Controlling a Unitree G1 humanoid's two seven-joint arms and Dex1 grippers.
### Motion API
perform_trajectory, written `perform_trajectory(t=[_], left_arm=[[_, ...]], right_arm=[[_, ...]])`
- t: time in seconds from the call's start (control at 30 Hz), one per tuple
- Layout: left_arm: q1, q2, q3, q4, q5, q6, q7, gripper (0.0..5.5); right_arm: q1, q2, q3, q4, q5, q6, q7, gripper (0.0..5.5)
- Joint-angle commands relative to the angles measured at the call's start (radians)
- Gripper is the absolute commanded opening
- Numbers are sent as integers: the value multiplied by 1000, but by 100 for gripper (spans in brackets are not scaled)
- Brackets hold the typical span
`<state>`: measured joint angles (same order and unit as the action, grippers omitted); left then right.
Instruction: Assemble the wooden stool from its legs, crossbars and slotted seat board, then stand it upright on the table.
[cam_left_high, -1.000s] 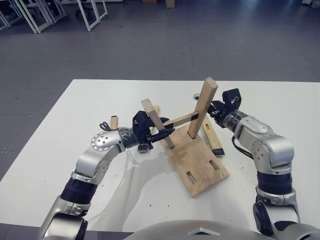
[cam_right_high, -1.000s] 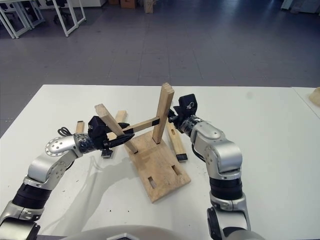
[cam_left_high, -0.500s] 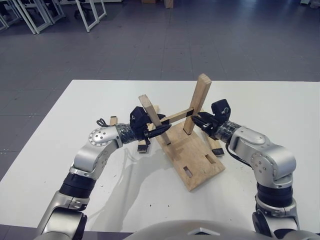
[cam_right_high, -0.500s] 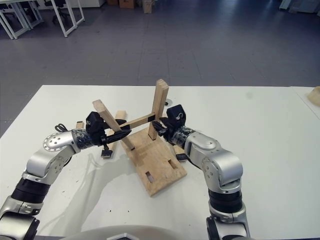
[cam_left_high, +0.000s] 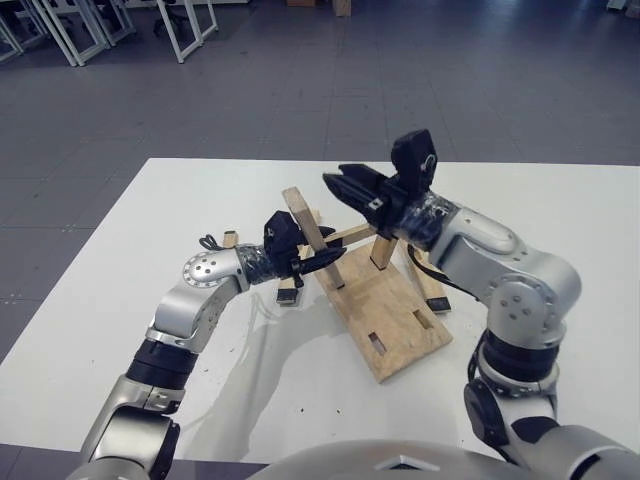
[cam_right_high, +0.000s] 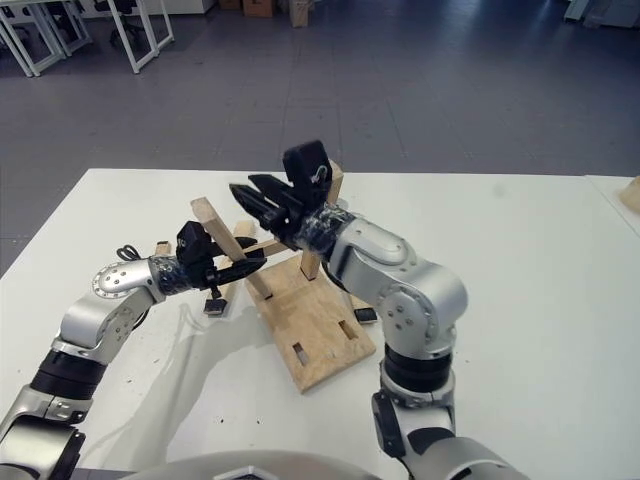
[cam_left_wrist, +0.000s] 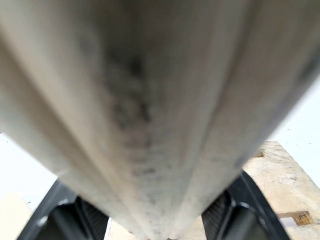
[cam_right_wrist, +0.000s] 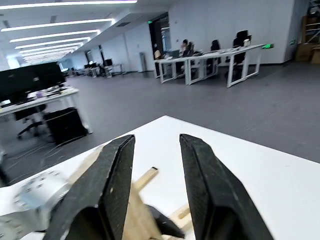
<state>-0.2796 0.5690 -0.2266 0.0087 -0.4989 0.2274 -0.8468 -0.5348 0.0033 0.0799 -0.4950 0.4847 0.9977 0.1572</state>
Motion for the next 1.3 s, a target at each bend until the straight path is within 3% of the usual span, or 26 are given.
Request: perform_trajectory(t=[0.03, 0.37, 0.6, 0.77, 0.93, 1.1, 1.2, 1.3], left_arm=[[105, 14, -128, 123, 144, 111, -13, 205], [106, 16, -132, 115, 143, 116, -13, 205], [101, 3, -142, 109, 144, 120, -7, 205], [106, 3, -143, 101, 144, 127, 1, 205], [92, -10, -153, 124, 155, 118, 2, 205], [85, -18, -151, 151, 158, 102, 1, 205], [92, -16, -147, 161, 156, 92, -1, 205], [60, -24, -145, 208, 152, 82, -26, 205]], right_arm=[[74, 17, 115, 131, -184, -184, -103, 162], [-2, 132, 111, 281, -269, -415, -152, 162], [113, 96, 199, 543, -358, -356, -133, 162], [122, 142, 190, 476, -344, -369, -115, 162], [105, 162, 115, 168, -142, -365, 3, 162], [214, -69, -29, -135, 96, -139, 132, 162], [291, -307, -140, -209, 276, 22, 292, 162], [329, -611, -124, -111, 201, 43, 456, 162]])
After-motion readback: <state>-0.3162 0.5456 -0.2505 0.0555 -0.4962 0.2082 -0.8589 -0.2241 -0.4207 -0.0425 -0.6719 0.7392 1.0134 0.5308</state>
